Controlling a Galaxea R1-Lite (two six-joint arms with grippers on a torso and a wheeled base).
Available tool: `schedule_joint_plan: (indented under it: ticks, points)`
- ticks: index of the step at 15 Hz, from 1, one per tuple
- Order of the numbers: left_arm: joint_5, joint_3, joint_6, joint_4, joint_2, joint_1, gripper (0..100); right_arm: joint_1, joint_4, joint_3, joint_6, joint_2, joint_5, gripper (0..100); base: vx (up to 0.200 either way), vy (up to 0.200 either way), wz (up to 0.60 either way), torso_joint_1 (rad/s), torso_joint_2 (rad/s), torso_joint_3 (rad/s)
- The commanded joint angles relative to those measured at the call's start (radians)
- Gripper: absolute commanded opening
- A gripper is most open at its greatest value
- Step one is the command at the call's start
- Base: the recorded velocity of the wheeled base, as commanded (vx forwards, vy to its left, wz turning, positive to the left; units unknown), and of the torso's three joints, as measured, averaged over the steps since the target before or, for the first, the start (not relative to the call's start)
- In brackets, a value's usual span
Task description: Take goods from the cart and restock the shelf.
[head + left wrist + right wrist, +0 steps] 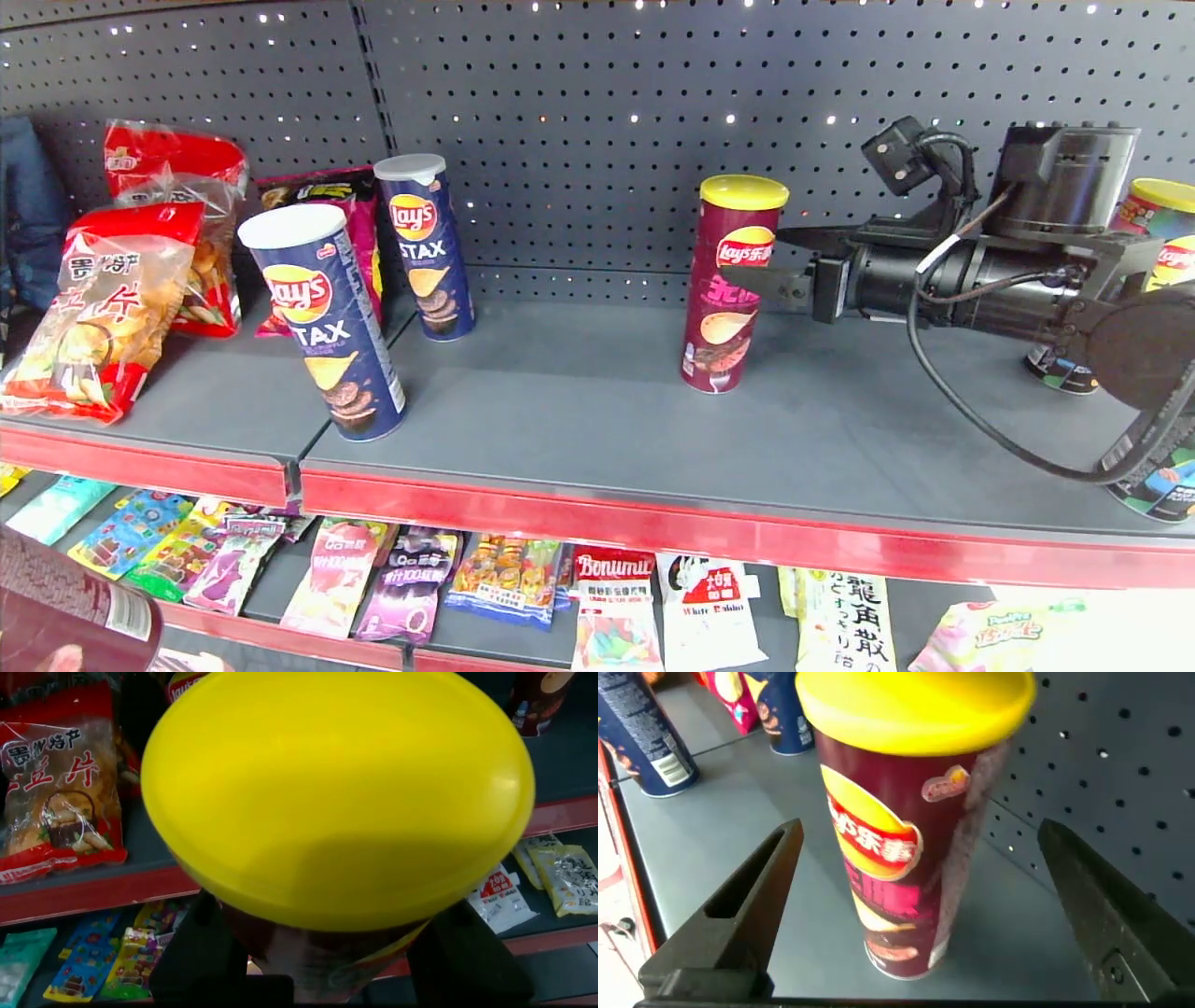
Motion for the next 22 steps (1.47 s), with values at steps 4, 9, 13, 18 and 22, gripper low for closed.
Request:
schedule_joint_plan:
  ticks: [4,9,13,18,22]
  points:
    - [0.001,-0.006,0.000,0.000,0.001,0.000,0,0.037,0.001,-0.071,-0.001,0.065,-0.008,100,0.000,0.000,0.00,0.000,0.00,0.000]
    - [0.002,-0.003,0.000,0.001,-0.004,0.000,0,0.062,-0.001,-0.128,-0.001,0.120,-0.068,100,0.000,0.000,0.00,0.000,0.00,0.000]
    - [0.002,-0.002,0.000,0.001,-0.004,0.000,0,0.074,-0.002,-0.159,0.000,0.150,-0.078,100,0.000,0.000,0.00,0.000,0.00,0.000]
    - [0.001,0.000,0.000,0.001,-0.004,0.000,0,0.076,-0.001,-0.176,0.000,0.163,-0.089,0,0.000,0.000,0.00,0.000,0.00,0.000]
    - [-0.001,0.006,0.000,0.001,-0.002,0.000,0,0.091,0.001,-0.166,0.000,0.153,-0.138,0,0.000,0.000,0.00,0.000,0.00,0.000]
